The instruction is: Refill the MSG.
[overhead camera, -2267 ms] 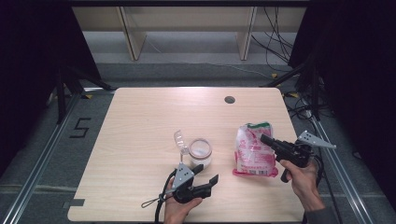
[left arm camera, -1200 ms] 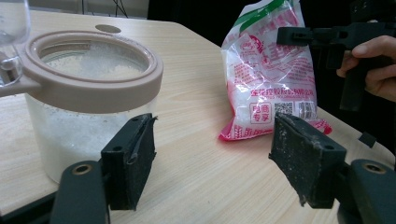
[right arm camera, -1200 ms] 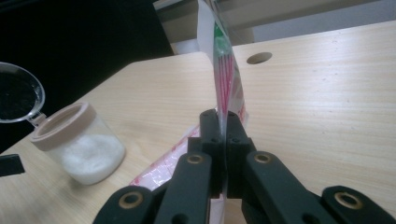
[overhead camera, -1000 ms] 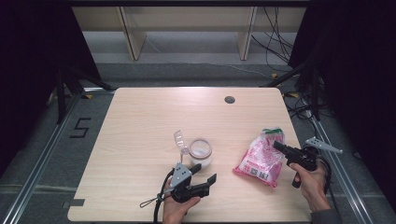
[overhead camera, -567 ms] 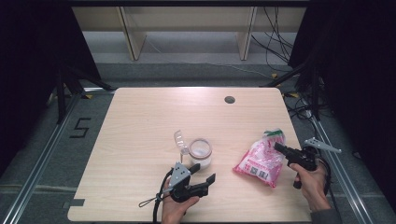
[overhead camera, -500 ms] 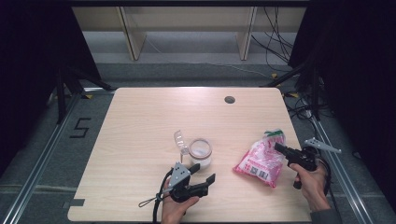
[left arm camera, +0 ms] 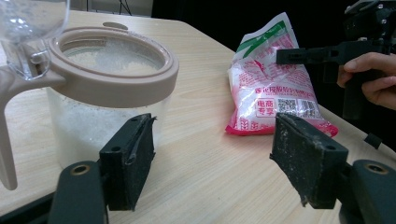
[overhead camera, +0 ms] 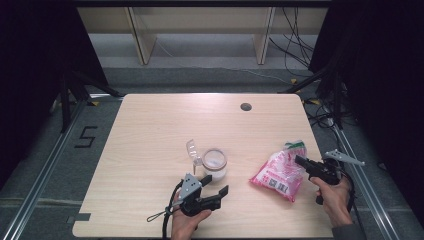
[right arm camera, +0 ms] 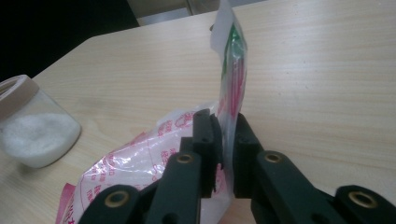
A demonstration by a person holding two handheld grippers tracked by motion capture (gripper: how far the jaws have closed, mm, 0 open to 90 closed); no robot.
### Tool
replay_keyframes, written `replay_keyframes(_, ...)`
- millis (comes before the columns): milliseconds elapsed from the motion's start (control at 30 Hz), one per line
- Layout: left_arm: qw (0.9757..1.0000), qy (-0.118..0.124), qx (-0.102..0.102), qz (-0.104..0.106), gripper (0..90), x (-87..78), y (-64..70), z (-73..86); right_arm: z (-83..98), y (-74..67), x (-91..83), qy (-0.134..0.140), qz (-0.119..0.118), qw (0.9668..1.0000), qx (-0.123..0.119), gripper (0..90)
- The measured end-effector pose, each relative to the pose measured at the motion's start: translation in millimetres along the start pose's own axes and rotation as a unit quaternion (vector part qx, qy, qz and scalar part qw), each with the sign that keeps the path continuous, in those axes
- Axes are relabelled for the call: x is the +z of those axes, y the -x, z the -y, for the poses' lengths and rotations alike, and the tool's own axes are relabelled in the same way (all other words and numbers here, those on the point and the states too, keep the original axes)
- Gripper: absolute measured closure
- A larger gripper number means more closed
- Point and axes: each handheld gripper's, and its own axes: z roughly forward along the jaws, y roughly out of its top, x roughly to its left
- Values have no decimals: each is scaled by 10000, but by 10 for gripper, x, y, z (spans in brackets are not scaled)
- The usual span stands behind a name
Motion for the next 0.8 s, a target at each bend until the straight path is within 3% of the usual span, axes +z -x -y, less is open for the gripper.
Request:
replay_keyframes(67,10000,4,-24,-46,290,-9,-2,-3,9,19,-6,-5,57,9999,-87,812)
replay_keyframes(100,10000,-16,18,-59,290,-19,-12,-3,16,-2,-18,-39,39,9999,87,796)
replay_keyframes(133,10000,-15,2,-71,291,-22,-15,-5,15,18,-18,42,66,10000,-50,765)
replay_keyframes(167,10000,-7,-25,-79,290,-24,-21,-5,22,6,-25,83,64,9999,54,751)
replay_keyframes(200,10000,35,-28,-37,291,-21,-33,-6,30,4,-32,107,53,9999,-18,749)
replay_keyframes(233,10000,34,-8,-48,290,-24,-43,-9,30,-30,-55,-26,90,9999,60,739)
replay_keyframes(267,10000,26,-30,-79,290,-30,-43,-11,40,-20,-53,12,180,9998,-110,730)
replay_keyframes(300,9999,-4,-35,-112,290,-39,-42,-14,48,-41,-66,-23,145,9999,33,723)
replay_keyframes(333,10000,18,-14,-54,290,-39,-55,-12,49,-23,-75,-14,191,9998,-40,715)
replay_keyframes(367,9999,75,-63,-50,290,-33,-50,-11,52,-39,-95,-90,161,9998,113,702)
replay_keyframes(400,10000,28,0,-82,290,-46,-68,-13,55,-20,-86,21,202,9998,-13,690)
replay_keyframes(433,9999,34,-19,-103,290,-47,-70,-13,59,-34,-108,-19,237,9997,111,679)
replay_keyframes(467,9998,-9,-46,-167,289,-59,-66,-20,62,-21,-110,12,260,9997,37,662)
replay_keyframes(500,9999,-5,-42,-163,288,-62,-70,-21,68,-43,-142,-70,325,9993,197,642)
replay_keyframes(533,9999,2,-46,-156,287,-61,-72,-22,70,-10,-141,2,361,9993,-34,629)
replay_keyframes(567,9999,56,-63,-84,287,-53,-79,-21,79,-18,-148,-20,339,9994,31,627)
replay_keyframes(600,10000,32,-4,-88,286,-58,-89,-26,90,-23,-161,20,309,9995,112,619)
replay_keyframes(633,10000,31,-3,-91,286,-62,-95,-29,93,-7,-169,44,364,9993,2,603)
replay_keyframes(800,9999,40,-18,-167,284,-103,-122,-50,115,-41,-231,25,395,9990,229,530)
